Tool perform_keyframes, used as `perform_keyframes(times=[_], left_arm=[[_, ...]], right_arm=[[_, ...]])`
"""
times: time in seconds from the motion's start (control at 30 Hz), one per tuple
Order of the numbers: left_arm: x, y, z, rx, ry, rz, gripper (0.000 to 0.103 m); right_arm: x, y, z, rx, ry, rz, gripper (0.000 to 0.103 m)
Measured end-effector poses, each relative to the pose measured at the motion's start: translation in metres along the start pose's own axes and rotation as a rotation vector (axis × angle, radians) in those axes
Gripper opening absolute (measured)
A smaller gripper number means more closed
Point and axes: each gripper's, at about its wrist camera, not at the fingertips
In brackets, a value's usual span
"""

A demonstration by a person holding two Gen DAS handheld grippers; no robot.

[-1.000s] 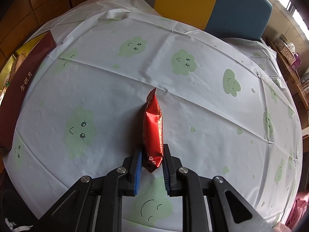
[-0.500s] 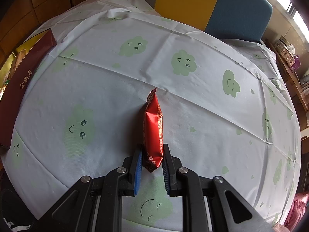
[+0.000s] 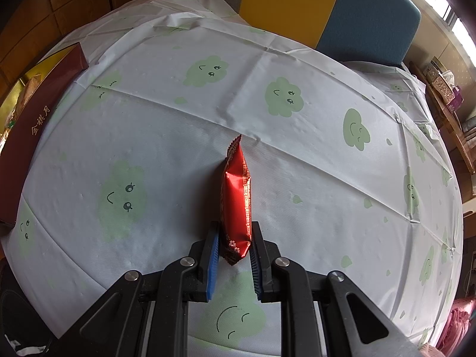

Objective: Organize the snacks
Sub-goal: 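Carry the red candy into the gold tray and open the right tool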

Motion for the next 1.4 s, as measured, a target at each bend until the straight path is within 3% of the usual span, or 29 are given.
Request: perform_keyframes(times=[0.33,0.53,0.7,0.9,1.03,1.13,1.2,1.3,1.4], left_arm=[[0.001,0.001,-0.005,0.003,-0.008,-0.002,0.027],[0.002,0.002,-0.012,-0.001,-0.022,-0.001,0.027],[0.002,0.001,-0.017,-0.011,-0.031,0.009,0.027],[0.001,-0.003,-0.024,-0.025,-0.04,0.028,0.027],[0.0,-0.004,-0.031,-0.035,-0.051,0.032,0.027],[0.0,-0.005,-0.036,-0.049,-0.058,0.035,0.029],[0.0,-0.005,-0.039,-0.06,-0.066,0.039,0.03],[-0.001,-0.005,-0.043,-0.069,-0.077,0.039,0.032],[-0.001,-0.006,-0.045,-0.08,-0.08,0.047,0.039]], right_arm=[[0.0,-0.001,0.0,-0.012,0.008,-0.005,0.018],[-0.005,-0.021,-0.021,-0.099,0.012,0.03,0.018],[-0.015,-0.048,-0.067,-0.192,-0.046,0.093,0.018],[-0.038,-0.085,-0.134,-0.376,-0.073,0.187,0.018],[-0.056,-0.093,-0.182,-0.441,-0.1,0.209,0.018],[-0.067,-0.086,-0.213,-0.425,-0.11,0.206,0.019],[-0.072,-0.076,-0.228,-0.381,-0.123,0.19,0.026],[-0.068,-0.069,-0.243,-0.327,-0.166,0.191,0.027],[-0.061,-0.067,-0.252,-0.326,-0.199,0.187,0.027]])
Point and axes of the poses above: each gripper's, at about its wrist camera, not at the fingertips, and y roughly the way its jaws point, z to its right, x to its underside
